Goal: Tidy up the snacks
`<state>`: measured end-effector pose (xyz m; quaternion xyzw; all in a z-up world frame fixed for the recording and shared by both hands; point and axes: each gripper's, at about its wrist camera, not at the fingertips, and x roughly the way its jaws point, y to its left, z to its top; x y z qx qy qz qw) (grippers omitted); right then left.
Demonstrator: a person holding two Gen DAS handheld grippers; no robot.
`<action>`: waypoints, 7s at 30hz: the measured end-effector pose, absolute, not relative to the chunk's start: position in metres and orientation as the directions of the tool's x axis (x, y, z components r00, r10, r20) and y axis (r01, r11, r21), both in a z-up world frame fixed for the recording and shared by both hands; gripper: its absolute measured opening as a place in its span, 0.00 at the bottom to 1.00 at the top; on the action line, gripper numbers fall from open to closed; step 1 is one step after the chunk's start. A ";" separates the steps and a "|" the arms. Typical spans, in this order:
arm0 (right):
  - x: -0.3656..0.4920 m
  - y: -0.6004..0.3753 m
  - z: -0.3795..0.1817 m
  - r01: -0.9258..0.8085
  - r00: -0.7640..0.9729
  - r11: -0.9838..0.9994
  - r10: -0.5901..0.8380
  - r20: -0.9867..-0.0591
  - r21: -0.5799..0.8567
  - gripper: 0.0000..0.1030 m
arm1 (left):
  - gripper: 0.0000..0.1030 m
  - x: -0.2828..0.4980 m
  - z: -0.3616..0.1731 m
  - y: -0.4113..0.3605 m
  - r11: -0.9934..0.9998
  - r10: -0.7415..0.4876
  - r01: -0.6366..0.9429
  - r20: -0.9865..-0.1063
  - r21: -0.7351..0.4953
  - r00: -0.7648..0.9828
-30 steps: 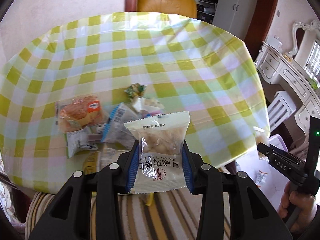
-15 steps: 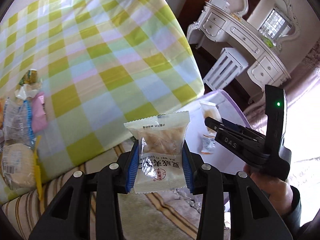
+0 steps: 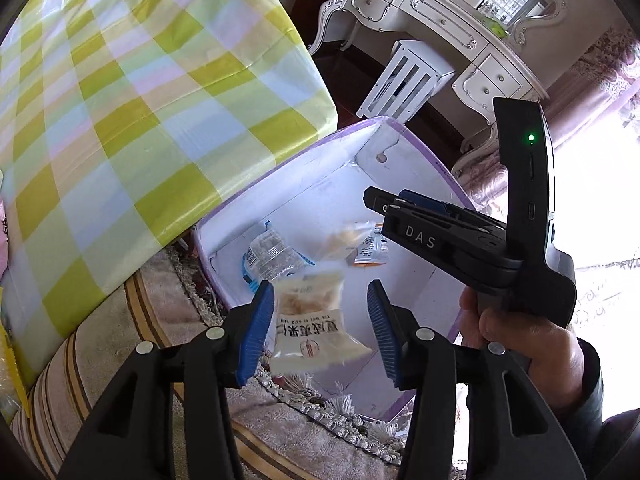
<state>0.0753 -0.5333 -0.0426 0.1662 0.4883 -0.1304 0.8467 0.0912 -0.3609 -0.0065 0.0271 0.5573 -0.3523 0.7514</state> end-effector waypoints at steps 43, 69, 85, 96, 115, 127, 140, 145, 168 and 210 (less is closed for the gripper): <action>0.108 -0.300 0.026 -0.289 0.492 0.946 0.278 -0.825 0.146 0.76 | 0.56 0.076 0.016 -0.046 0.949 -0.200 -0.111 -0.838 -0.294 0.508; 0.149 -0.148 -0.014 -0.627 0.298 0.776 0.312 -0.902 0.061 0.81 | 0.56 0.127 -0.021 0.009 0.908 -0.277 -0.166 -0.850 -0.384 0.447; 0.152 -0.143 -0.009 -0.600 0.240 0.776 0.407 -0.882 0.194 0.81 | 0.49 0.130 -0.029 0.042 0.835 -0.345 -0.243 -0.814 -0.494 0.468; 0.160 -0.117 -0.021 -0.633 0.300 0.773 0.296 -0.907 0.043 0.92 | 0.30 0.138 -0.028 0.024 0.907 -0.250 -0.198 -0.853 -0.372 0.459; 0.148 -0.140 -0.008 -0.576 0.313 0.811 0.340 -0.887 0.108 0.61 | 0.28 0.124 -0.014 0.029 0.902 -0.224 -0.207 -0.821 -0.379 0.525; 0.142 -0.174 0.007 -0.511 0.329 0.837 0.403 -0.854 0.198 0.57 | 0.28 0.120 -0.009 0.025 0.907 -0.214 -0.200 -0.815 -0.371 0.538; 0.139 -0.222 0.018 -0.432 0.389 0.876 0.396 -0.832 0.215 0.56 | 0.28 0.115 0.011 -0.007 0.925 -0.227 -0.136 -0.801 -0.356 0.555; 0.139 -0.251 0.021 -0.379 0.418 0.900 0.375 -0.828 0.216 0.55 | 0.28 0.117 0.016 -0.032 0.933 -0.250 -0.085 -0.798 -0.351 0.548; 0.102 -0.454 0.003 0.014 0.513 0.982 0.153 -0.844 0.187 0.54 | 0.28 0.134 0.023 -0.233 0.892 -0.433 0.312 -0.811 -0.326 0.394; 0.059 -0.487 -0.027 0.190 0.475 0.971 -0.219 -0.852 -0.144 0.74 | 0.56 0.116 -0.004 -0.325 0.849 -0.436 0.430 -0.867 -0.308 0.240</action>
